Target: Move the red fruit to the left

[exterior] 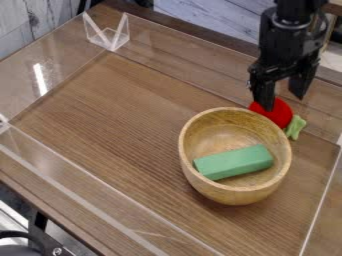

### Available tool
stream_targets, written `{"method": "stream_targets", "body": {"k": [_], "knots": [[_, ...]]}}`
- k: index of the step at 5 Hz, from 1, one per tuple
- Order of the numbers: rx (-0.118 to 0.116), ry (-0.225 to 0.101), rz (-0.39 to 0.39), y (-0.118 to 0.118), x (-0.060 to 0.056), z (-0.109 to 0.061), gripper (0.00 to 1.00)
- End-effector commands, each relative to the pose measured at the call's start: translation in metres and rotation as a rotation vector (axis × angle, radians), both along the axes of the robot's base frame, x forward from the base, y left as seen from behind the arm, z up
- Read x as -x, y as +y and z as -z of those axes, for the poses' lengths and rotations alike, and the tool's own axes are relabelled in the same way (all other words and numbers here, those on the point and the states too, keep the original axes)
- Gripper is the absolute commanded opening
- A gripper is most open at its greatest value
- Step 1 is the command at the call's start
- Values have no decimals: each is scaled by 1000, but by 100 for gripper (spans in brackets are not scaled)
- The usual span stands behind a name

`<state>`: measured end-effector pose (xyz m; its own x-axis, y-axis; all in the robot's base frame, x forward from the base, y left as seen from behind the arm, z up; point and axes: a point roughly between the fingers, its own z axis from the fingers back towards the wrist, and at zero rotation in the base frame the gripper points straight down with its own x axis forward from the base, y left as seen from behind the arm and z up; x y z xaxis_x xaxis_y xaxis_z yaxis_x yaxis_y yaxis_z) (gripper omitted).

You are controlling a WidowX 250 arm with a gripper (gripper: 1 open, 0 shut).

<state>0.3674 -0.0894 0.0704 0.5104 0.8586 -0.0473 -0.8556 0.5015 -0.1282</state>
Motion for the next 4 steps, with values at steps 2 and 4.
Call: {"method": "stream_targets", "body": {"k": [2,4], "knots": [[0,-58,-82,1,-6,-8,100],[2,-55,24,-11,-4,2,100]]}}
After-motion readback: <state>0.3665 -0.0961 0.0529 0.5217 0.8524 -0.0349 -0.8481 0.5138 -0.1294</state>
